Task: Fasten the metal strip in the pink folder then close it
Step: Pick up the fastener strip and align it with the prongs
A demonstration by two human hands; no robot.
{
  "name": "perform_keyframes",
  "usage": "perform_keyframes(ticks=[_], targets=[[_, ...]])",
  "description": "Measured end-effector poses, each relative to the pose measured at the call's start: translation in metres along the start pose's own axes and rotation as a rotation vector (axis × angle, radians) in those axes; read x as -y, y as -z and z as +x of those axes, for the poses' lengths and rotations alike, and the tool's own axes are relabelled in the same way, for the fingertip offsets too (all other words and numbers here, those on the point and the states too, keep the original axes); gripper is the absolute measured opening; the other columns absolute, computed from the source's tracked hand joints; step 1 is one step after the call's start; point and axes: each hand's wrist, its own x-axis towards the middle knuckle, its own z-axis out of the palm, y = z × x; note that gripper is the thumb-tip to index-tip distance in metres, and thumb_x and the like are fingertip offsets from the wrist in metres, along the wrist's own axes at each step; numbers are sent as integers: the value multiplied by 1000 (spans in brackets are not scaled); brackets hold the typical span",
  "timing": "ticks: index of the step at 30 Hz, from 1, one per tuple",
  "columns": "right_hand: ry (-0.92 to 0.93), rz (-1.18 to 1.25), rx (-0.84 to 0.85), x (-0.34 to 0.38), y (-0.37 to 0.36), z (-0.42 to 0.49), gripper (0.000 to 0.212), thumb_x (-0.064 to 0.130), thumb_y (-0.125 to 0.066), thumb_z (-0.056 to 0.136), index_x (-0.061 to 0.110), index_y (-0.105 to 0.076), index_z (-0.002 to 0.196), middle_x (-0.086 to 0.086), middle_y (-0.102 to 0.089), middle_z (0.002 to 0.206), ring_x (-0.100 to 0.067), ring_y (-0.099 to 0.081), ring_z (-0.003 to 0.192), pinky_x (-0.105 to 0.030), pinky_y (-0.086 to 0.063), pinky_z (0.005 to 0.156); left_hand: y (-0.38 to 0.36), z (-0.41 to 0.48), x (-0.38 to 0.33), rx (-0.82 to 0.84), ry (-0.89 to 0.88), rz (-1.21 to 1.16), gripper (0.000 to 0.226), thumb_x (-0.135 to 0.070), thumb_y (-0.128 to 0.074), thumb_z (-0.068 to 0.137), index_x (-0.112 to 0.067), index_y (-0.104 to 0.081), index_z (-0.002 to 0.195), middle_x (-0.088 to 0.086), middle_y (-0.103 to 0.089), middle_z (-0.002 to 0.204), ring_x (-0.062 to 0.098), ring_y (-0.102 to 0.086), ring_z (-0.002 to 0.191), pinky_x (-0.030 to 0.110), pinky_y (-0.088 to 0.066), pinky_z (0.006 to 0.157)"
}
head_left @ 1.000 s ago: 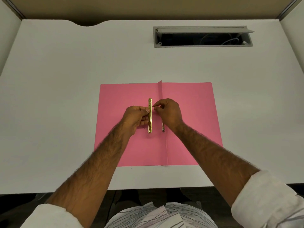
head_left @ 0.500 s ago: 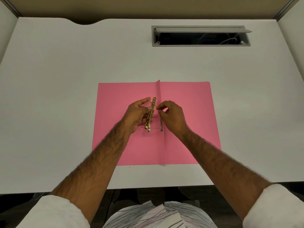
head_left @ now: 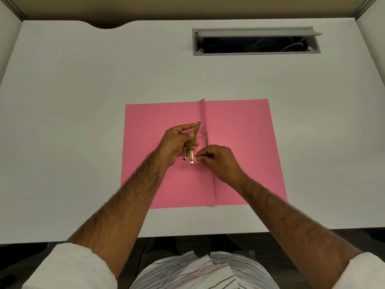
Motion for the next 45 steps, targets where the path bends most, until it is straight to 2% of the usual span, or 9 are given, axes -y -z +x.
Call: perform_keyframes(ticks=[5, 8, 12, 16, 24, 30, 34, 41, 45], targets=[[11, -102, -88, 0, -12, 6, 19, 2, -69, 87, 9, -78, 103, -6, -77, 100, -6, -64, 84, -11, -49, 82, -5, -2, 1, -5, -2, -49, 29, 6, -61, 94, -5, -68, 121, 18, -76, 89, 21, -77, 68, 30, -64, 59], [-7, -103, -99, -1, -15, 7, 19, 2, -70, 87, 11, -79, 101, -3, -78, 97, 1, -64, 80, -5, -46, 78, -7, -3, 3, -22, -3, -65, 25, 5, -61, 94, -1, -66, 119, 18, -76, 88, 20, -76, 65, 27, -62, 57], [-66, -1, -137, -1, -18, 8, 25, -3, -68, 84, 15, -80, 97, 24, -71, 83, 18, -61, 76, 3, -42, 74, -12, -5, 6, -63, -16, -83, 20, 6, -62, 94, 1, -66, 113, 15, -74, 89, 17, -76, 62, 29, -63, 57], [-91, 27, -117, 2, -15, 7, 27, -2, -67, 83, 19, -81, 91, 40, -64, 68, 13, -63, 75, -1, -45, 73, -18, -7, 9, -112, -37, -85, 18, 6, -63, 93, 3, -63, 111, 15, -73, 90, 19, -76, 62, 30, -63, 55], [-150, 174, -152, 4, -10, 3, 20, -2, -69, 84, 15, -79, 89, 12, -73, 78, 2, -63, 69, -19, -55, 74, -31, -13, 15, -237, -146, -55, 10, 2, -65, 92, -3, -59, 99, 24, -73, 96, 24, -76, 64, 30, -58, 49], [-177, 219, -187, 2, -7, -2, 17, 2, -66, 87, 10, -78, 96, -3, -76, 87, -13, -66, 75, -24, -55, 72, -37, -14, 19, -324, -174, -53, 12, -1, -69, 90, -9, -60, 91, 27, -73, 101, 42, -75, 86, 60, -61, 75], [-169, 185, -275, -2, -7, -6, 19, 13, -75, 85, 18, -73, 103, 5, -73, 88, -14, -68, 75, -15, -52, 65, -40, -17, 23, -375, -195, 11, 10, -4, -73, 86, -5, -66, 94, 19, -75, 96, 35, -74, 85, 57, -61, 75], [-241, 247, -306, 0, -8, -1, 33, 7, -72, 81, 21, -69, 111, 2, -75, 76, -10, -73, 66, -27, -59, 65, -45, -23, 27, -356, -145, 42, 14, -7, -76, 83, -2, -69, 94, 17, -77, 92, 39, -75, 84, 60, -61, 73], [-269, 157, -317, 1, -10, 3, 36, 14, -78, 79, 22, -66, 112, 5, -71, 78, -9, -68, 66, -30, -58, 63, -48, -25, 25, -356, -147, 93, 12, -9, -77, 82, -4, -70, 91, 13, -78, 89, 36, -76, 81, 42, -58, 60]])
